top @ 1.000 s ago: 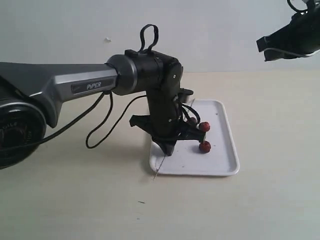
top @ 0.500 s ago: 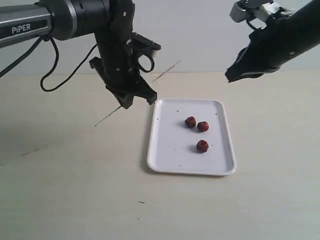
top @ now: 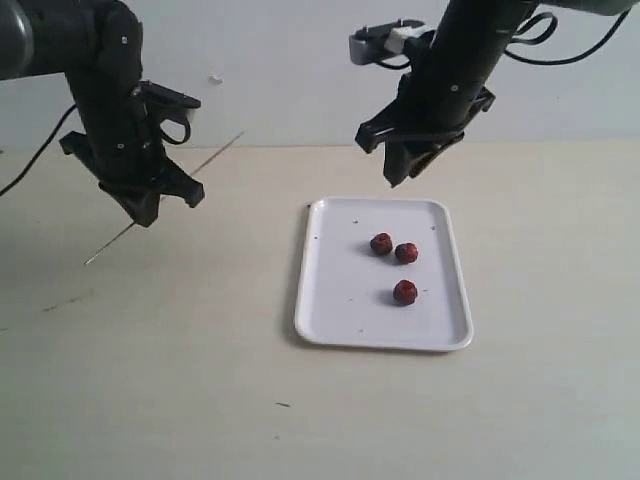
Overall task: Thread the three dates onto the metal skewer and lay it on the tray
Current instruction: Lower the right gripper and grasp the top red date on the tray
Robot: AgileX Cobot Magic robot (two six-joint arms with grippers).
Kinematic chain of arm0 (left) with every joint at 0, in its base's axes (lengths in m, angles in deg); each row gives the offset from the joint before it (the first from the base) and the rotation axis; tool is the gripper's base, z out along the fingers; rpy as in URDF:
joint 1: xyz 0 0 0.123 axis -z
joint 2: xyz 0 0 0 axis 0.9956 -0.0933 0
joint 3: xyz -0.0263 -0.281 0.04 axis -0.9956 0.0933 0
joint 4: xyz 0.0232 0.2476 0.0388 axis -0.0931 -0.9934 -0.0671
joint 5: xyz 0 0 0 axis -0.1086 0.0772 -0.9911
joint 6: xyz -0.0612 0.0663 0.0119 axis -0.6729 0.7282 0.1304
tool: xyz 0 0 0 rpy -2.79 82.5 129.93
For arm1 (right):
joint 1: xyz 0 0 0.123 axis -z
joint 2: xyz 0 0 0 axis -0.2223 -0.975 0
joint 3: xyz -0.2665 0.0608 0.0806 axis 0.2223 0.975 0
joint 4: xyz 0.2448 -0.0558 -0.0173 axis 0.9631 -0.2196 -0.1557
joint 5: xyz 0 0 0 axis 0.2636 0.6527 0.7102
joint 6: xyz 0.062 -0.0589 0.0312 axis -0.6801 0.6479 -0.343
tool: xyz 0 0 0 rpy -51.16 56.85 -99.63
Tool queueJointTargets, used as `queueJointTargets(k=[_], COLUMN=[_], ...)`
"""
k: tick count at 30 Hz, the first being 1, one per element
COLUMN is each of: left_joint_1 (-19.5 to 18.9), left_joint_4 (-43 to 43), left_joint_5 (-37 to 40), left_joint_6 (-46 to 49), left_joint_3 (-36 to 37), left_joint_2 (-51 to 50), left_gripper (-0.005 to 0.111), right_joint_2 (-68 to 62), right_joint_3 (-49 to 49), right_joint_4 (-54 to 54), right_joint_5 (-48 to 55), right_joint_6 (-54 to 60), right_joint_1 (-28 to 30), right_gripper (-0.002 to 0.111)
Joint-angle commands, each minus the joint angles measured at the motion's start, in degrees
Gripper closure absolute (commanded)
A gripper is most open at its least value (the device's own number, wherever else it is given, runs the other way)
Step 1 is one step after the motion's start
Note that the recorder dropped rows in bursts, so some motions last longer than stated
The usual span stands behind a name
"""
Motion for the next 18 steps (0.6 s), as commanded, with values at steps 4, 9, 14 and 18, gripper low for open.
queueJointTargets(k=[4, 9, 14, 18], left_joint_1=[0.2, 0.3, 0.3, 0.3], left_joint_4=[4.7, 5.1, 5.1, 5.1], left_joint_5=[-1.9, -2.5, -2.7, -2.8], left_joint_6=[2.2, 2.8, 2.8, 2.8], left_joint_3=[0.3, 0.3, 0.3, 0.3], left_joint_2=[3.0, 3.0, 3.0, 3.0], left_gripper=[0.107, 0.107, 0.107, 0.107], right_joint_2=[-9.4, -12.2, -13.7, -15.2], right_joint_3=[-4.5, -4.5, -6.0, -8.2], right_joint_4=[-0.4, -0.5, -0.5, -0.5], right_joint_5=[1.9, -1.5, -4.8, -4.8], right_joint_6=[-1.1, -0.5, -0.5, -0.5], right_joint_1=[0.1, 0.1, 0.1, 0.1], right_gripper=[0.061, 0.059, 0.059, 0.059])
